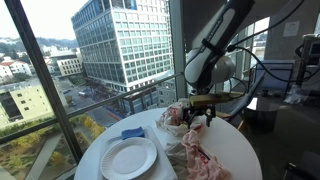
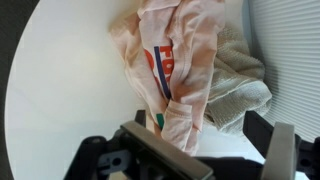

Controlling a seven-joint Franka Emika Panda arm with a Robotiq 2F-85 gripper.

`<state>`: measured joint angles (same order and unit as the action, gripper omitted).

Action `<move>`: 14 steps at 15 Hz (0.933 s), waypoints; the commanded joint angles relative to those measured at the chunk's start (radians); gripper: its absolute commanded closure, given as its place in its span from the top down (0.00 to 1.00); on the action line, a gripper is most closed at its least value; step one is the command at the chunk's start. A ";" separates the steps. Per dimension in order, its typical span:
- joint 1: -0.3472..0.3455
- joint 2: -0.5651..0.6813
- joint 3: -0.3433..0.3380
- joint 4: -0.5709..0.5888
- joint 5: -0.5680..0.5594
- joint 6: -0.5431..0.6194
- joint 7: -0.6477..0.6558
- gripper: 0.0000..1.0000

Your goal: Unfold the peach t-shirt.

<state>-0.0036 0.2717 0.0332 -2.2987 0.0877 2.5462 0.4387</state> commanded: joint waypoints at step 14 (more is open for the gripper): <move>0.081 0.411 -0.099 0.288 0.071 0.102 0.021 0.81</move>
<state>0.0438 0.6416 -0.0299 -2.0682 0.1611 2.6464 0.4456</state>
